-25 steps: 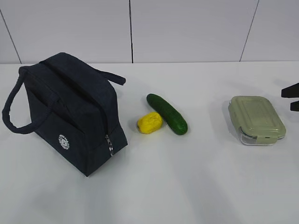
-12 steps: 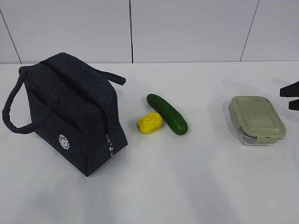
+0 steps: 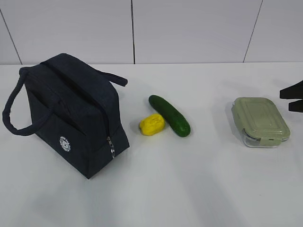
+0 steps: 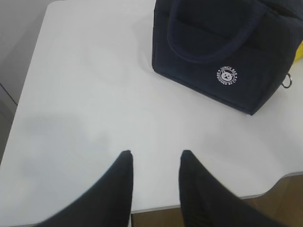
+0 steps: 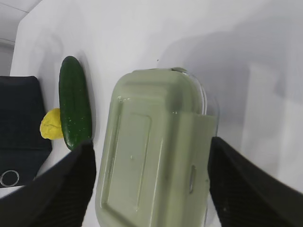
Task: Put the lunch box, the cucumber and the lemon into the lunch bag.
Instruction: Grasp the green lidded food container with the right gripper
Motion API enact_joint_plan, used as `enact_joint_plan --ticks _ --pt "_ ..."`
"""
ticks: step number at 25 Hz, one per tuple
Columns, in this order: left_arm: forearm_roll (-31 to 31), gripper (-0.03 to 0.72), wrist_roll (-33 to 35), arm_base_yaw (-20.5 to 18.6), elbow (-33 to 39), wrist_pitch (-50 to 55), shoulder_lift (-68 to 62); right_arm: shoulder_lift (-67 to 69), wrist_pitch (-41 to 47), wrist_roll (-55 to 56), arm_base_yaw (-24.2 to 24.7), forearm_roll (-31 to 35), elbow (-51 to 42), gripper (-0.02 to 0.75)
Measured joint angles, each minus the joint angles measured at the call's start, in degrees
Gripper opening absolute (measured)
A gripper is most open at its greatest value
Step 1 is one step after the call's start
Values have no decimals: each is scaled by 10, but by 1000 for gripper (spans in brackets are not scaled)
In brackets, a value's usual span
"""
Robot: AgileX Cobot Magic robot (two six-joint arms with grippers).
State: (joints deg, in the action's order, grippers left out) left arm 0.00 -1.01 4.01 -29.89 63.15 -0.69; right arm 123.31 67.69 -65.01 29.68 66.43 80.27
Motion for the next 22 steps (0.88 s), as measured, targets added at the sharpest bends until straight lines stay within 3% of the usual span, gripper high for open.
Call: enact_joint_plan --ticks 22 --pt "0 236 0 0 0 0 0 51 -2 6 -16 -30 23 553"
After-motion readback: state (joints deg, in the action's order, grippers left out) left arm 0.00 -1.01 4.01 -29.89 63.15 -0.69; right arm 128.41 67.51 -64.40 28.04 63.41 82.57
